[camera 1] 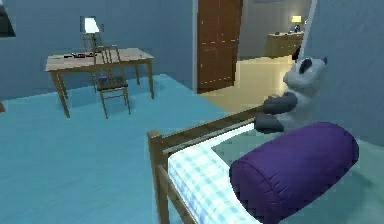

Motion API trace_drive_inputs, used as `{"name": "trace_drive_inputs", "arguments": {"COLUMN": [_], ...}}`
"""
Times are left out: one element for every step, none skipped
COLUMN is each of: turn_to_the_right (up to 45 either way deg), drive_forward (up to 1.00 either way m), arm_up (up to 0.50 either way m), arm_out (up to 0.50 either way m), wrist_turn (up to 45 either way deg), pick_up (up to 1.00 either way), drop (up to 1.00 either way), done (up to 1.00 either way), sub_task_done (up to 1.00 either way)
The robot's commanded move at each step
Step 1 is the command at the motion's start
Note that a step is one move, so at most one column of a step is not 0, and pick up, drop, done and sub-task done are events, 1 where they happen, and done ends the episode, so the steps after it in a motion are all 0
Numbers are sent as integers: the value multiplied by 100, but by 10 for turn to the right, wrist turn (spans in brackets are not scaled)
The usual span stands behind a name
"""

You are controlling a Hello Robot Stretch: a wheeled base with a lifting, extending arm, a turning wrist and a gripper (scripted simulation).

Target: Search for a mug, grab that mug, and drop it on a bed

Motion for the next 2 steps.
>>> {"name": "trace_drive_inputs", "arguments": {"turn_to_the_right": [0,0], "drive_forward": [0,0], "arm_up": [0,2], "arm_out": [0,0], "wrist_turn": [0,0], "pick_up": [0,0], "drop": [100,0], "done": [0,0], "sub_task_done": [0,0]}}
